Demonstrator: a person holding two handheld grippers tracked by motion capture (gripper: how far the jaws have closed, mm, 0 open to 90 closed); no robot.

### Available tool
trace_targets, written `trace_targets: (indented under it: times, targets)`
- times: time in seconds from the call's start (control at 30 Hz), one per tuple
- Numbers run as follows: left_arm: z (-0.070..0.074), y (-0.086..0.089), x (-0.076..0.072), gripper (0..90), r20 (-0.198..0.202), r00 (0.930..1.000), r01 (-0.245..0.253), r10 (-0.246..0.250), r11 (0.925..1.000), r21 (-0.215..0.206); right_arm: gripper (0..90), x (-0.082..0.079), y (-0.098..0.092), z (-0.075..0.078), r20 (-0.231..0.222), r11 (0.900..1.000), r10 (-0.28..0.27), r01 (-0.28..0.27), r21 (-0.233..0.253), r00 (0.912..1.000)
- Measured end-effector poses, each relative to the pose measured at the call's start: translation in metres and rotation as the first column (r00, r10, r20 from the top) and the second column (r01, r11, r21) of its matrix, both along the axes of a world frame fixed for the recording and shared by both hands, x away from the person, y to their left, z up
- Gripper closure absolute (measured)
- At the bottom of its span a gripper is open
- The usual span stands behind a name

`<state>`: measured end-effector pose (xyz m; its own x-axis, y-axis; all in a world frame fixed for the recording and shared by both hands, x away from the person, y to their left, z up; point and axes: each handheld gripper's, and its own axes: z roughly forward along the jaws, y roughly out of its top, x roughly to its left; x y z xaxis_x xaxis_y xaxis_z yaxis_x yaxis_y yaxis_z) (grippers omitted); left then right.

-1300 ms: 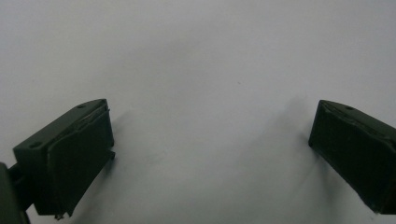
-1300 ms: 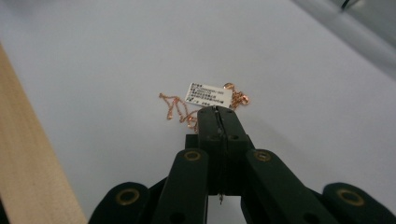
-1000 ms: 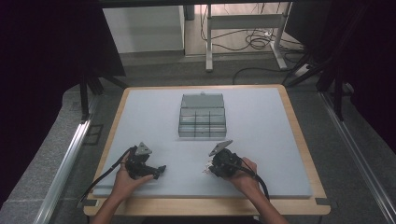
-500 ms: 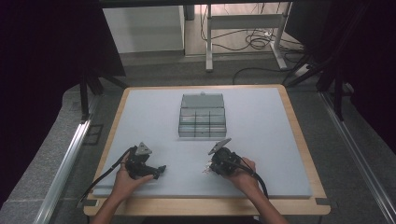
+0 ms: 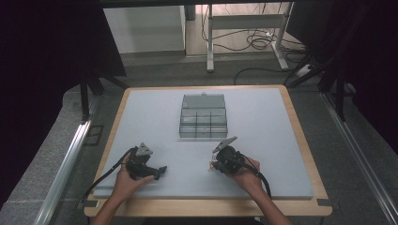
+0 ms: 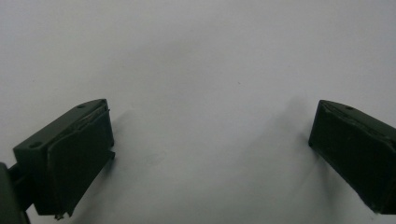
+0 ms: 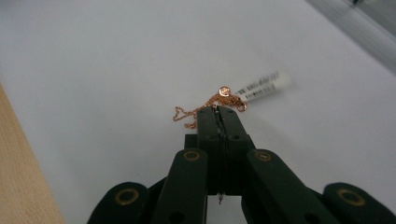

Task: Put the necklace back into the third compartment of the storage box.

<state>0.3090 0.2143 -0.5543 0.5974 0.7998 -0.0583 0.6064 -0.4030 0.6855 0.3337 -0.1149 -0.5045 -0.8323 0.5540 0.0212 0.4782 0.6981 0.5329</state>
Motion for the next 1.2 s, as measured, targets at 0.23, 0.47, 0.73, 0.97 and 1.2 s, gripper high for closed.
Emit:
trace_targets:
  times: [0.23, 0.47, 0.73, 0.97, 1.2]
  targets:
    - [0.0, 0.0, 0.0, 0.0, 0.001, 1.0, -0.002, 0.002, 1.0, -0.003, 87.9, -0.001, -0.001, 0.007, 0.01, 1.0, 0.008, -0.008, 0.025, 0.9999]
    - [0.0, 0.0, 0.0, 0.0, 0.001, 1.0, -0.003, 0.003, 1.0, -0.004, 87.9, -0.005, -0.005, 0.023, 0.031, 0.997, 0.006, -0.008, 0.073, 0.9995]
    - [0.0, 0.0, 0.0, 0.0, 0.0, 1.0, -0.002, 0.002, 1.0, -0.003, 88.0, 0.0, -0.012, 0.043, 0.037, 0.994, -0.007, 0.003, 0.113, 0.9993]
    - [0.0, 0.0, 0.0, 0.0, 0.0, 1.0, -0.002, 0.002, 1.0, -0.003, 88.1, 0.004, -0.019, 0.072, 0.064, 0.991, -0.029, 0.021, 0.133, 0.9975]
    - [0.0, 0.0, 0.0, 0.0, -0.002, 1.0, -0.001, 0.001, 1.0, -0.003, 88.2, 0.004, -0.024, 0.101, 0.095, 0.986, -0.04, 0.023, 0.167, 0.9947]
